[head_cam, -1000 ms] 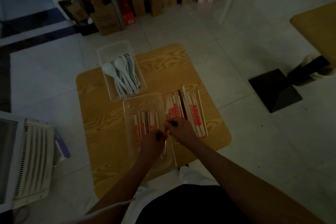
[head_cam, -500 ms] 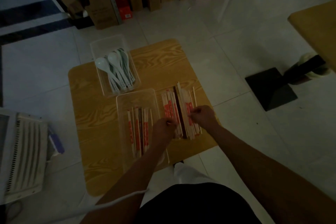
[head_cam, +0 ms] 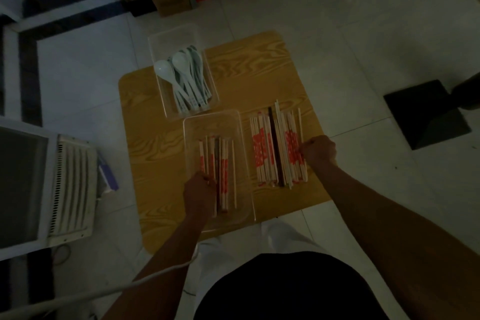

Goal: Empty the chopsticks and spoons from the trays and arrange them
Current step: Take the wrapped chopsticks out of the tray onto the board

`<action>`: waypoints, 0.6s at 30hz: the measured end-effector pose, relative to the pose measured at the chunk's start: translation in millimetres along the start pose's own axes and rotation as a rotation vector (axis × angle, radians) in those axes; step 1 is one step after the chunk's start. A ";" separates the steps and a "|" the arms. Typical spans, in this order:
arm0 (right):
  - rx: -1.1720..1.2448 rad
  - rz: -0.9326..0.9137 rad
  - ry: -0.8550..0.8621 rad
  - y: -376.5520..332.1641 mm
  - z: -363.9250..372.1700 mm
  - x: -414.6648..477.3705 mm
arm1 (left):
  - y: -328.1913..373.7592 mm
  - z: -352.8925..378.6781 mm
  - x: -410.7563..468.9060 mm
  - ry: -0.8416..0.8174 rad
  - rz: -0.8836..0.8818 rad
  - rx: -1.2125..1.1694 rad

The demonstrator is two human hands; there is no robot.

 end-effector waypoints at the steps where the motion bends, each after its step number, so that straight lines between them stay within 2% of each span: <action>1: 0.004 0.001 0.000 0.6 -0.6 0.2 | 1.1 1.9 -0.2 -0.027 -0.005 0.017; 6: 0.000 -0.004 0.029 4.3 -6.3 0.9 | 0.5 14.8 0.8 -0.131 -0.058 0.124; 13: -0.021 -0.177 0.033 5.5 -18.6 -4.6 | -4.4 27.0 7.4 -0.097 -0.081 0.177; 18: -0.041 -0.205 0.054 1.1 -14.0 -11.4 | -1.0 23.5 10.9 -0.114 -0.039 0.216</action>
Point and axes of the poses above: each hand's wrist, its own x-axis towards the middle knuckle, its own z-axis out of the palm, y = z × x, the point moved 2 cm from there along x, towards the middle knuckle, and after that the axes turned 11 degrees about y, right-handed, at the moved point
